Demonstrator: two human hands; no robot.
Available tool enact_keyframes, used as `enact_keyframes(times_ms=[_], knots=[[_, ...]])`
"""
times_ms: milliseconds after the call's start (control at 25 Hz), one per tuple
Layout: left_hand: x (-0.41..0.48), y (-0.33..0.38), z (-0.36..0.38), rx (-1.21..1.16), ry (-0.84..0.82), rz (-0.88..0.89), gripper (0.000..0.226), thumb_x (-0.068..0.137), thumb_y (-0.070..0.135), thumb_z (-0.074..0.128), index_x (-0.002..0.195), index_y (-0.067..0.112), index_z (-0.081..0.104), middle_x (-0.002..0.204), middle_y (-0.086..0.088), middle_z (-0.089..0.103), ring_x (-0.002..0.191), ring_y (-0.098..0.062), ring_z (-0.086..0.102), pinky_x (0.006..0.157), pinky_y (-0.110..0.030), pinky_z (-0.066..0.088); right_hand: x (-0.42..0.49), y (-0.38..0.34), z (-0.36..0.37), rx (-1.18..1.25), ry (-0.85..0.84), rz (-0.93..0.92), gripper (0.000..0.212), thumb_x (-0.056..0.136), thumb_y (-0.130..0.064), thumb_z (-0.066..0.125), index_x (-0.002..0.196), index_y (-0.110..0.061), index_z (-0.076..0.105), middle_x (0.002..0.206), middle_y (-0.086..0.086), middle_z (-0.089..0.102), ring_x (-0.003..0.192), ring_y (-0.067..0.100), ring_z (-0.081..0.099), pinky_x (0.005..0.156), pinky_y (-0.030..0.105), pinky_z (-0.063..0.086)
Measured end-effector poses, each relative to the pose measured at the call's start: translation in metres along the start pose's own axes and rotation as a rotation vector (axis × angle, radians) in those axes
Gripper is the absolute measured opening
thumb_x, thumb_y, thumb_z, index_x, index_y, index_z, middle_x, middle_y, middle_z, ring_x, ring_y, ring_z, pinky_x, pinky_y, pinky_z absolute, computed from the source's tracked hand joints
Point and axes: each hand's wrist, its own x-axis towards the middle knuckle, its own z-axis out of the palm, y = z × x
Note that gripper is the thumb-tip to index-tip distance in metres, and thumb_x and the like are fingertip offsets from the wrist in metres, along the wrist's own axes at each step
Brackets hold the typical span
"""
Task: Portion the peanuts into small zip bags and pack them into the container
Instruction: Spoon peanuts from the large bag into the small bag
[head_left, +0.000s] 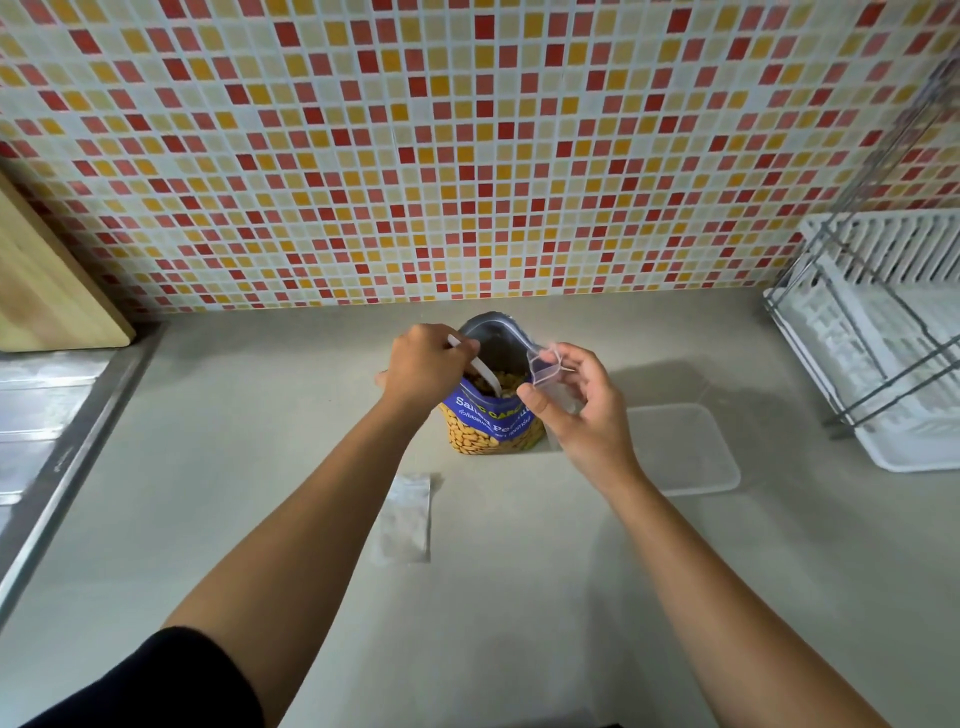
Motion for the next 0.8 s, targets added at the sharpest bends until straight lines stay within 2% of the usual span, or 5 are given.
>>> enact_keyframes(times_ms=[200,360,560,680,800], knots=[[-0.002,-0.001,-0.012,-0.252,-0.022,-0.007,0.021,0.091,0.029,0.056,0.095,0.01,0.065,0.085,-0.004,0.064,0.072,-0.012,0.057,0.055,-0.022,0.043,-0.003,-0.002,-0.001,0.001,-0.003,0.009,0.052,0.065,-0.053,0.072,0.11,-0.037,0.053,0.116,-0.009,0.064,0.103,0.008,0.062,0.089,0.032,0.052],[-0.002,-0.003,-0.018,-0.349,0.006,-0.048,0.023,0.091,0.031,0.056,0.09,0.008,0.062,0.08,-0.002,0.061,0.071,-0.008,0.054,0.058,-0.021,0.042,-0.004,-0.004,-0.005,0.022,0.056,0.001,0.047,0.064,-0.052,0.074,0.105,-0.043,0.054,0.113,-0.012,0.063,0.102,0.011,0.062,0.087,0.025,0.05],[0.001,-0.007,-0.032,-0.491,0.016,-0.122,0.024,0.094,0.031,0.053,0.095,0.007,0.059,0.084,-0.004,0.062,0.082,-0.012,0.054,0.065,-0.025,0.039,0.001,-0.008,-0.013,-0.023,0.1,-0.003,0.049,0.07,-0.039,0.078,0.113,-0.034,0.054,0.11,-0.015,0.061,0.096,0.004,0.058,0.079,0.014,0.046],[0.002,-0.013,-0.039,-0.564,0.019,-0.187,0.028,0.095,0.029,0.05,0.107,0.004,0.057,0.097,-0.009,0.065,0.094,-0.015,0.058,0.079,-0.028,0.035,0.006,-0.013,-0.012,-0.128,0.099,-0.033,0.053,0.069,-0.04,0.077,0.116,-0.026,0.056,0.108,-0.019,0.059,0.089,-0.001,0.057,0.071,0.008,0.045],[0.006,-0.016,-0.05,-0.618,0.042,-0.218,0.027,0.094,0.025,0.052,0.11,0.005,0.057,0.094,-0.007,0.064,0.084,-0.011,0.061,0.08,-0.028,0.036,0.013,-0.017,-0.009,-0.316,0.07,-0.093,0.056,0.069,-0.043,0.077,0.117,-0.023,0.057,0.105,-0.016,0.056,0.082,0.002,0.056,0.068,0.009,0.045]])
